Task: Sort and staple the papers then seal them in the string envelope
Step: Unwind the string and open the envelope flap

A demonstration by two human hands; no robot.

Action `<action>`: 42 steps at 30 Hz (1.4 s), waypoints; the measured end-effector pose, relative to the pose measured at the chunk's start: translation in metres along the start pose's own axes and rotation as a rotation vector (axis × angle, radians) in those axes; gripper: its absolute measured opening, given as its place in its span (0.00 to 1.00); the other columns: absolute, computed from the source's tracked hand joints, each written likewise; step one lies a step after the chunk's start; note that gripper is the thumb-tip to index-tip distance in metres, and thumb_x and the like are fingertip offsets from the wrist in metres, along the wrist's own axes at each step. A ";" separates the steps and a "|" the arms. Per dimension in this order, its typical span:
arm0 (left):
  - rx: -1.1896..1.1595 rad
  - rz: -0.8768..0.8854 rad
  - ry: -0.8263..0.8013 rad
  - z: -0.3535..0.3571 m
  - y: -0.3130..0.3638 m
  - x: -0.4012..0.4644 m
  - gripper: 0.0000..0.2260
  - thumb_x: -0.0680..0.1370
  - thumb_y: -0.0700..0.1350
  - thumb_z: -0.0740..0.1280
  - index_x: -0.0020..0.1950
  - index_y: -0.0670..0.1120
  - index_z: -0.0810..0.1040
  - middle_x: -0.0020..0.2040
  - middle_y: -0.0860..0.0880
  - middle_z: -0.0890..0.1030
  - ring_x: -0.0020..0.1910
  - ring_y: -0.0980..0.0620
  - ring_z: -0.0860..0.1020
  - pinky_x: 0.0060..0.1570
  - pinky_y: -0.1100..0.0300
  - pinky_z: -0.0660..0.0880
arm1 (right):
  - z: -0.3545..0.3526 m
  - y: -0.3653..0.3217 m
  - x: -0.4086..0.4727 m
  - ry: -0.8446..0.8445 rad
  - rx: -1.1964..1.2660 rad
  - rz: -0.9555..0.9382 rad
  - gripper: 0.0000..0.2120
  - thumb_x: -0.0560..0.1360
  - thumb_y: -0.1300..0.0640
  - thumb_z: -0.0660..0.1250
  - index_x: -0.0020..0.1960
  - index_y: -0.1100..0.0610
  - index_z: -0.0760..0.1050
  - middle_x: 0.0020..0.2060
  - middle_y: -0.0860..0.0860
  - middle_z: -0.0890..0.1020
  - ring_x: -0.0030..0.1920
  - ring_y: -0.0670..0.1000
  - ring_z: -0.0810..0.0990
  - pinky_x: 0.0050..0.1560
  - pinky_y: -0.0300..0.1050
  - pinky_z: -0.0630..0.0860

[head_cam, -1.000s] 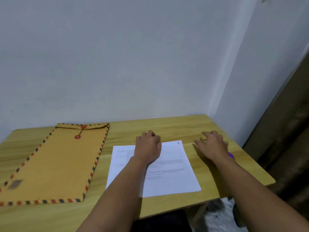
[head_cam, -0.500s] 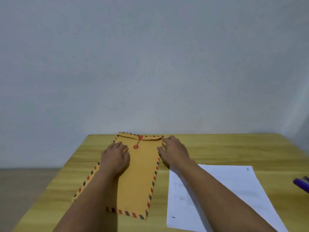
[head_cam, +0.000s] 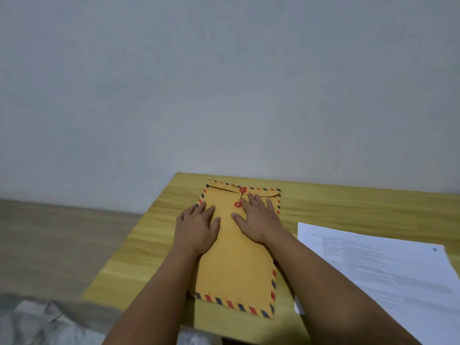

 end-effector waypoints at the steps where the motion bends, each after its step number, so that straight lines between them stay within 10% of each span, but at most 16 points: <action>1: -0.003 -0.007 0.002 -0.001 -0.001 -0.010 0.25 0.81 0.62 0.55 0.77 0.57 0.68 0.79 0.51 0.66 0.78 0.48 0.60 0.75 0.47 0.57 | 0.002 -0.003 -0.006 -0.009 0.001 -0.010 0.35 0.84 0.34 0.49 0.85 0.51 0.54 0.85 0.53 0.50 0.85 0.54 0.46 0.83 0.60 0.41; 8: 0.146 -0.072 0.001 -0.028 0.007 -0.053 0.23 0.79 0.62 0.56 0.69 0.53 0.75 0.69 0.48 0.74 0.68 0.43 0.70 0.65 0.44 0.67 | -0.014 -0.025 -0.049 -0.053 0.061 -0.030 0.35 0.81 0.34 0.61 0.81 0.53 0.65 0.83 0.52 0.62 0.82 0.56 0.58 0.81 0.57 0.54; 13: 0.082 -0.096 0.033 -0.044 0.008 -0.029 0.22 0.80 0.58 0.58 0.71 0.51 0.73 0.70 0.47 0.73 0.70 0.43 0.68 0.65 0.43 0.68 | -0.035 -0.027 -0.042 0.033 0.123 0.029 0.18 0.75 0.37 0.70 0.43 0.52 0.77 0.42 0.48 0.81 0.47 0.54 0.80 0.46 0.49 0.77; 21: 0.019 0.087 -0.073 -0.020 0.003 0.028 0.23 0.83 0.57 0.54 0.77 0.55 0.65 0.81 0.51 0.60 0.81 0.45 0.52 0.76 0.40 0.56 | -0.042 -0.013 0.013 0.046 0.221 0.103 0.07 0.77 0.57 0.71 0.50 0.51 0.87 0.48 0.47 0.87 0.52 0.52 0.84 0.54 0.52 0.83; 30: -0.019 0.069 -0.041 -0.003 -0.005 0.027 0.24 0.83 0.58 0.51 0.79 0.56 0.62 0.81 0.54 0.60 0.81 0.50 0.53 0.77 0.41 0.50 | -0.045 -0.013 0.051 -0.060 0.182 0.160 0.21 0.66 0.38 0.80 0.44 0.56 0.82 0.42 0.51 0.85 0.46 0.53 0.83 0.47 0.51 0.80; 42: -0.026 0.074 -0.051 -0.001 -0.007 0.027 0.24 0.83 0.58 0.50 0.80 0.57 0.61 0.81 0.54 0.59 0.81 0.51 0.52 0.78 0.42 0.48 | -0.028 -0.028 0.060 0.072 0.226 0.052 0.07 0.74 0.46 0.75 0.42 0.48 0.84 0.41 0.43 0.85 0.47 0.49 0.83 0.49 0.51 0.82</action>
Point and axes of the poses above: each hand's wrist, its own x-axis towards the middle knuckle, its own z-axis out of the palm, y = z × x, the point moved 2 cm from there along x, towards the middle knuckle
